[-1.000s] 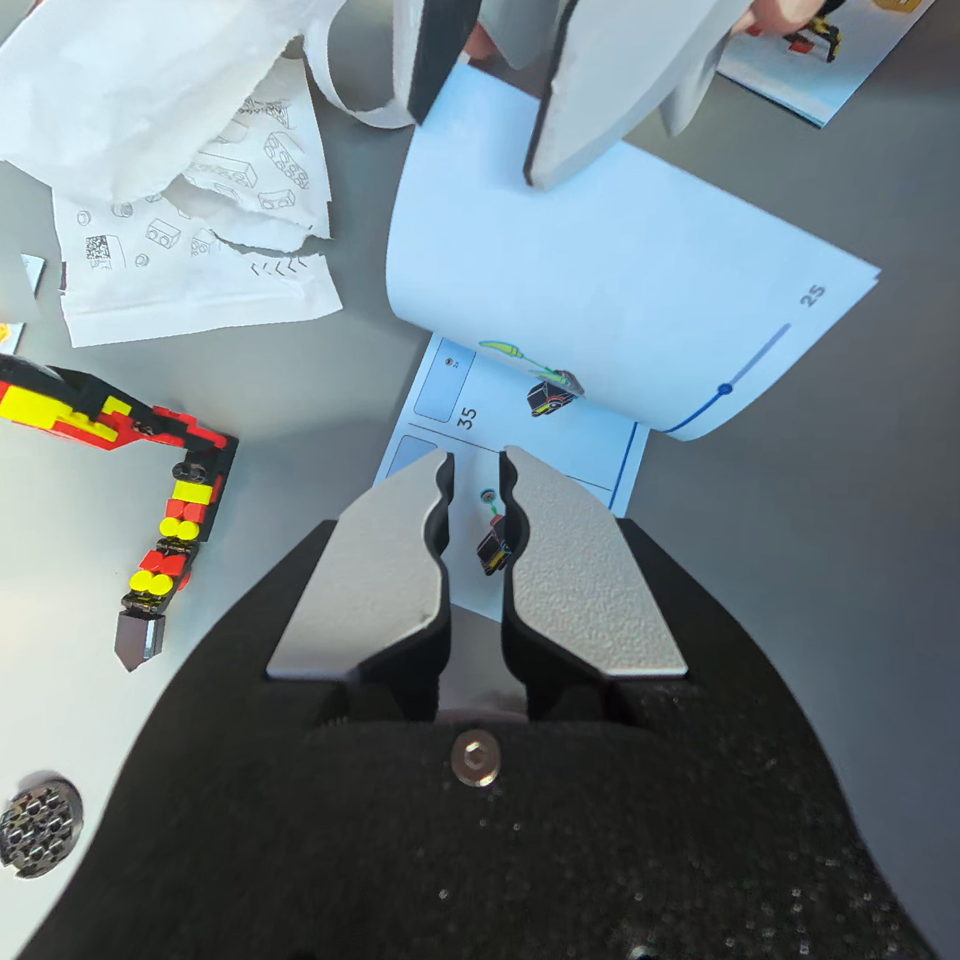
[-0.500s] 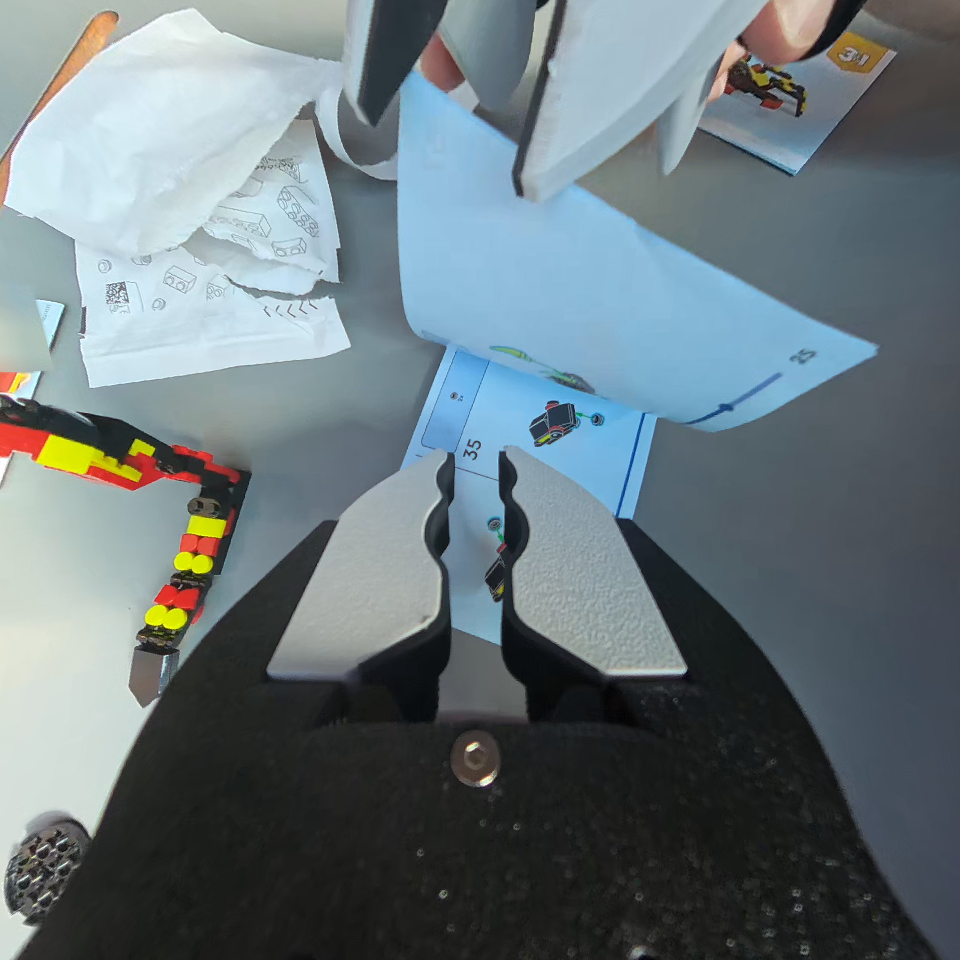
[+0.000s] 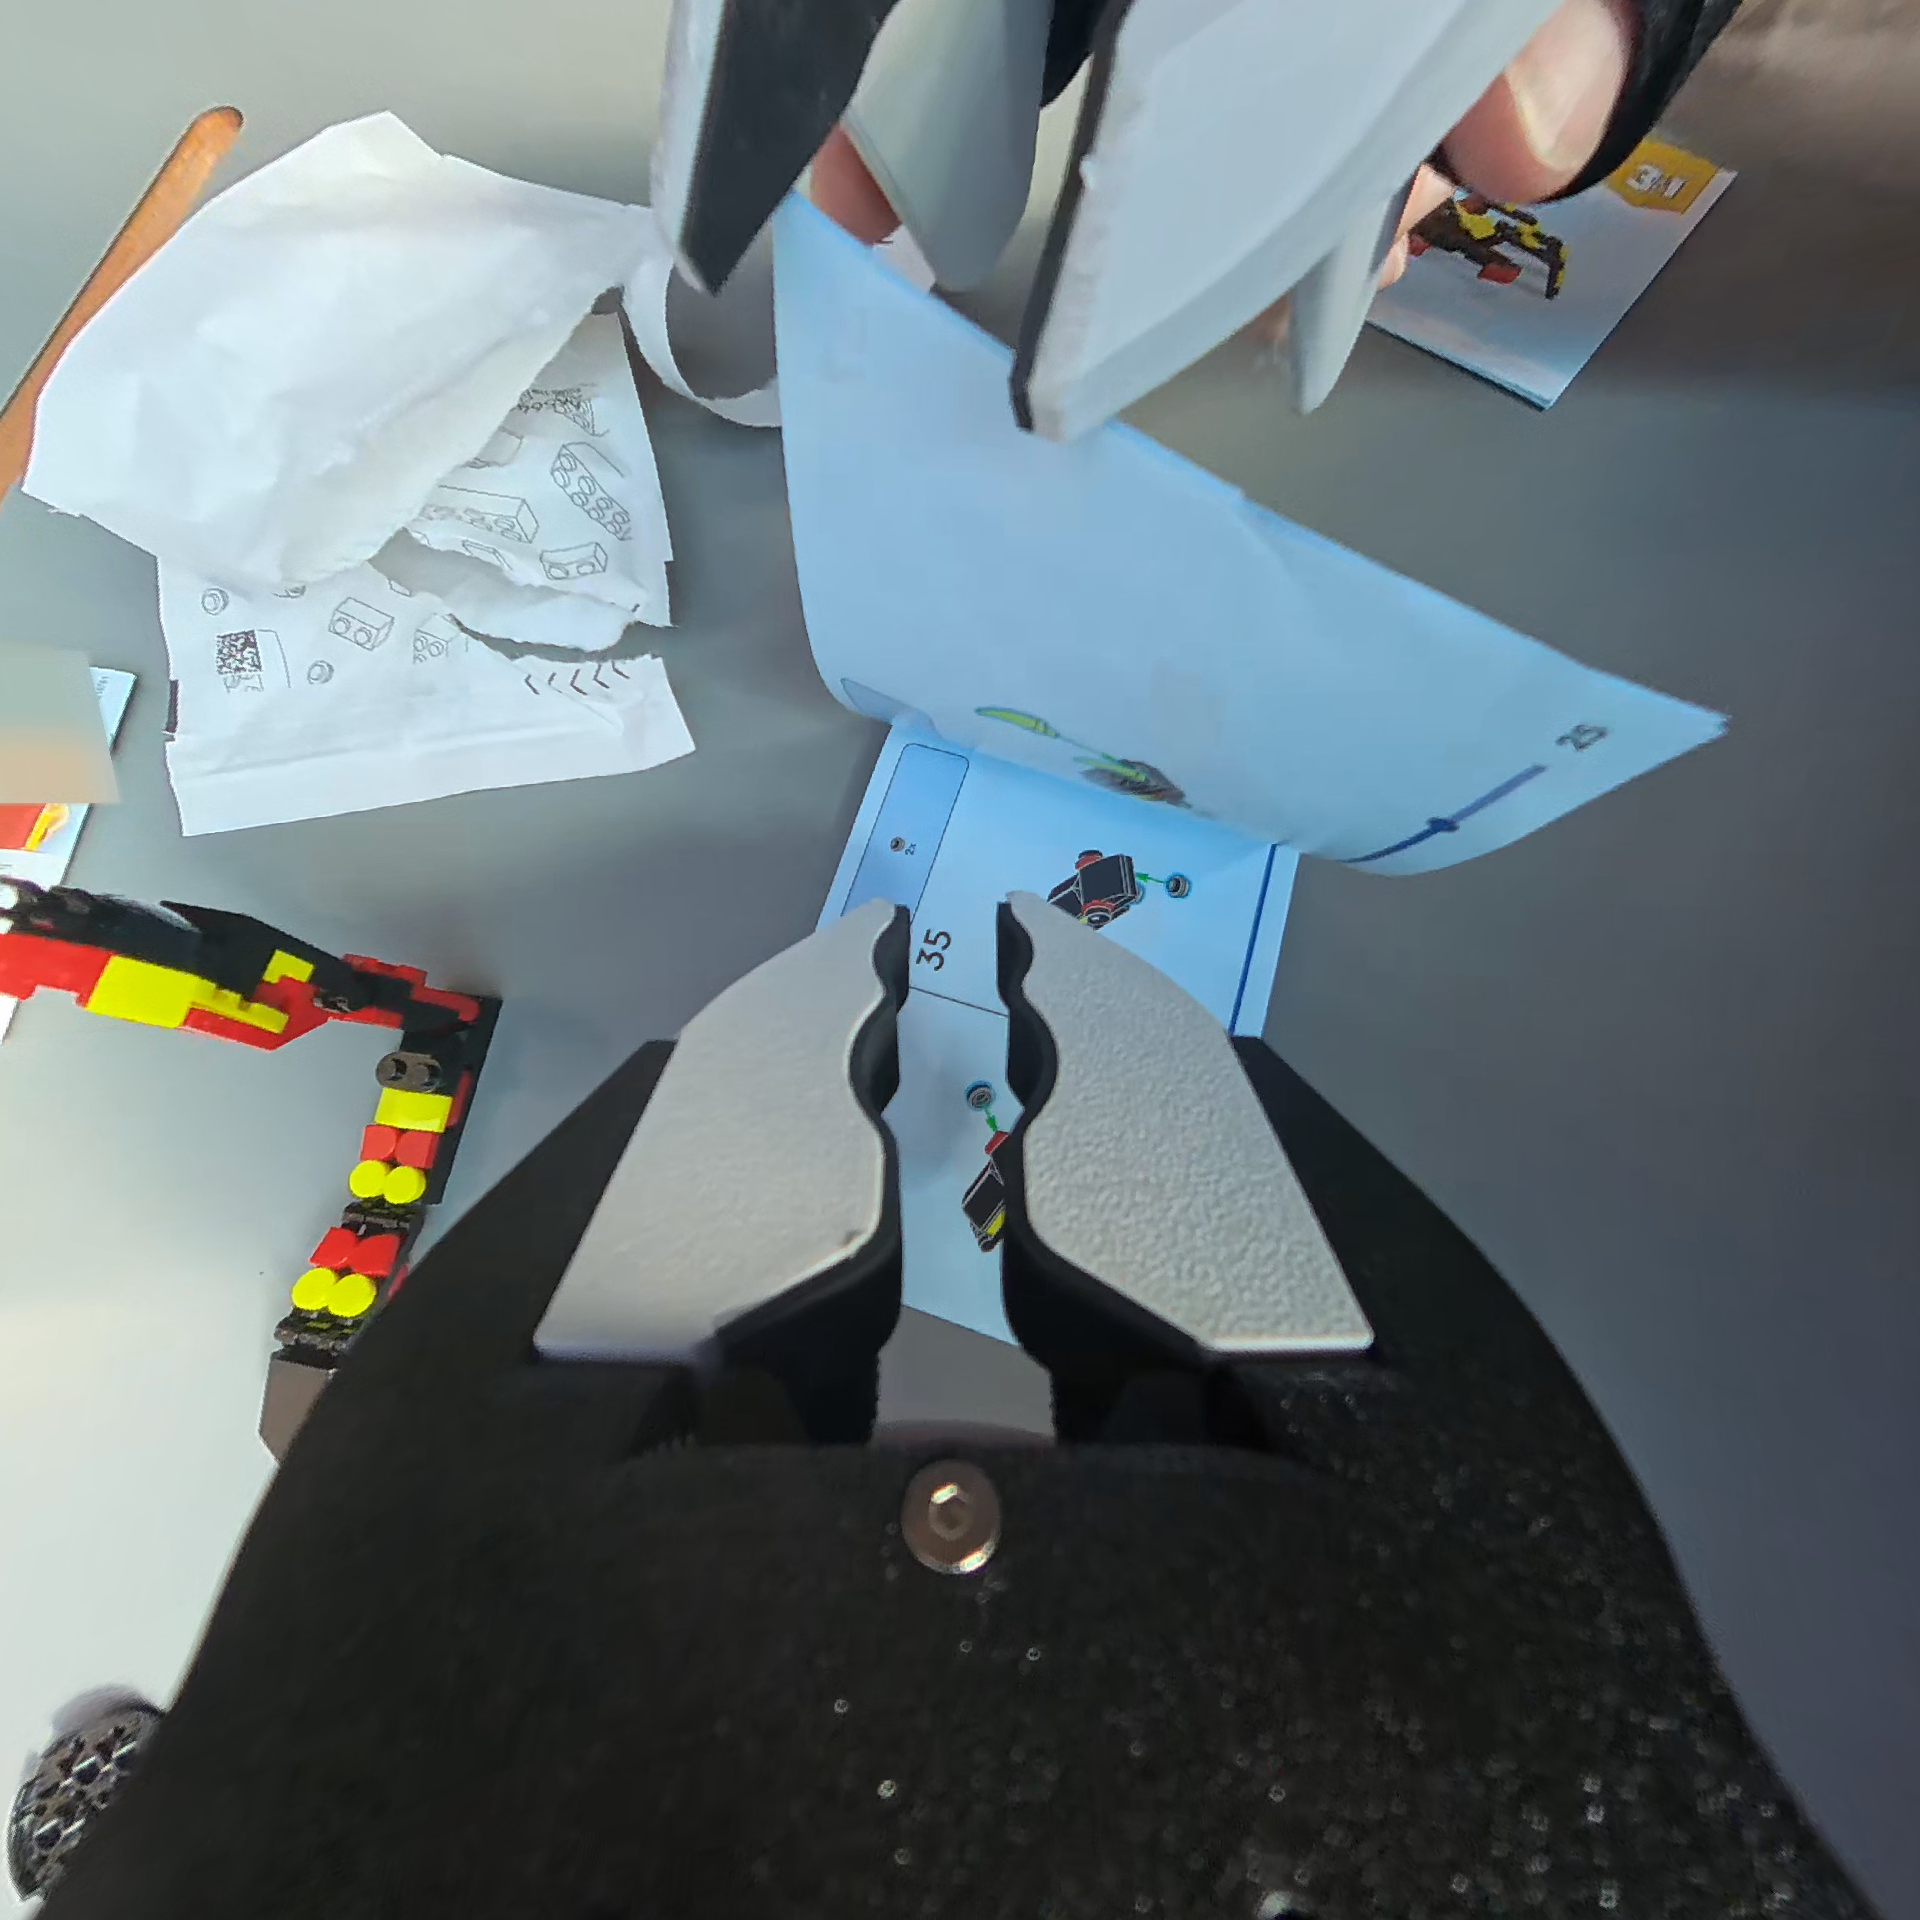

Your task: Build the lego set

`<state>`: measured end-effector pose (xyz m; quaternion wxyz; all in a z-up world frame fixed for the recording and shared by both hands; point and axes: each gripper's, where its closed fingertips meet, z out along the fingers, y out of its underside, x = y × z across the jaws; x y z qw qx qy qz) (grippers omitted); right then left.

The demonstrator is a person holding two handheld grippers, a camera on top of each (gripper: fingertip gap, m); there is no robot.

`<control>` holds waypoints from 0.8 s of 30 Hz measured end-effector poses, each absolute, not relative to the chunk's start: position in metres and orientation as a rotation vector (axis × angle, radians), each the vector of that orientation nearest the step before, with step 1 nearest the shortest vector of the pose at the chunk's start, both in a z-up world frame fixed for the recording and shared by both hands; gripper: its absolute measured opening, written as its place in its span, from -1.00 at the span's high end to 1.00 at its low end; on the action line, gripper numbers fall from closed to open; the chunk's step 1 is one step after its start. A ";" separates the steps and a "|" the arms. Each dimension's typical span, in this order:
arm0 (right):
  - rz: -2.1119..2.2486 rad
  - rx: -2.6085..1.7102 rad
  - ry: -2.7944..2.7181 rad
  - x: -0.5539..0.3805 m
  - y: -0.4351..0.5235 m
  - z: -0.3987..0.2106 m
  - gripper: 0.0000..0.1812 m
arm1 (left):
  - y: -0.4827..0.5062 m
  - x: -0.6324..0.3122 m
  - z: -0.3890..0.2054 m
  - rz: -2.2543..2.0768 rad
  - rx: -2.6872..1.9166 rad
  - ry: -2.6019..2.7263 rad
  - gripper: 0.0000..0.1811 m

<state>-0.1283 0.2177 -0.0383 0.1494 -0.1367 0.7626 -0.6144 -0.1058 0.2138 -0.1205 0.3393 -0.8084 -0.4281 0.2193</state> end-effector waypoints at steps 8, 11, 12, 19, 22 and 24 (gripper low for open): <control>-1.822 -0.390 2.127 -0.128 0.218 -0.029 0.59 | 0.215 -0.109 -0.119 0.574 -2.108 -1.105 0.83; -1.788 -0.361 2.143 -0.130 0.220 -0.029 0.56 | 0.218 -0.111 -0.116 0.578 -2.099 -1.092 0.83; -1.761 -0.323 2.166 -0.132 0.221 -0.030 0.56 | 0.220 -0.112 -0.115 0.581 -2.095 -1.085 0.83; -1.397 0.023 2.174 -0.116 0.237 -0.032 0.65 | 0.234 -0.113 -0.092 0.612 -2.046 -1.015 0.83; -1.290 0.110 2.110 -0.106 0.245 -0.035 0.64 | 0.243 -0.113 -0.079 0.635 -2.030 -0.968 0.84; -1.239 0.155 2.088 -0.105 0.249 -0.040 0.64 | 0.248 -0.114 -0.076 0.639 -2.042 -0.942 0.84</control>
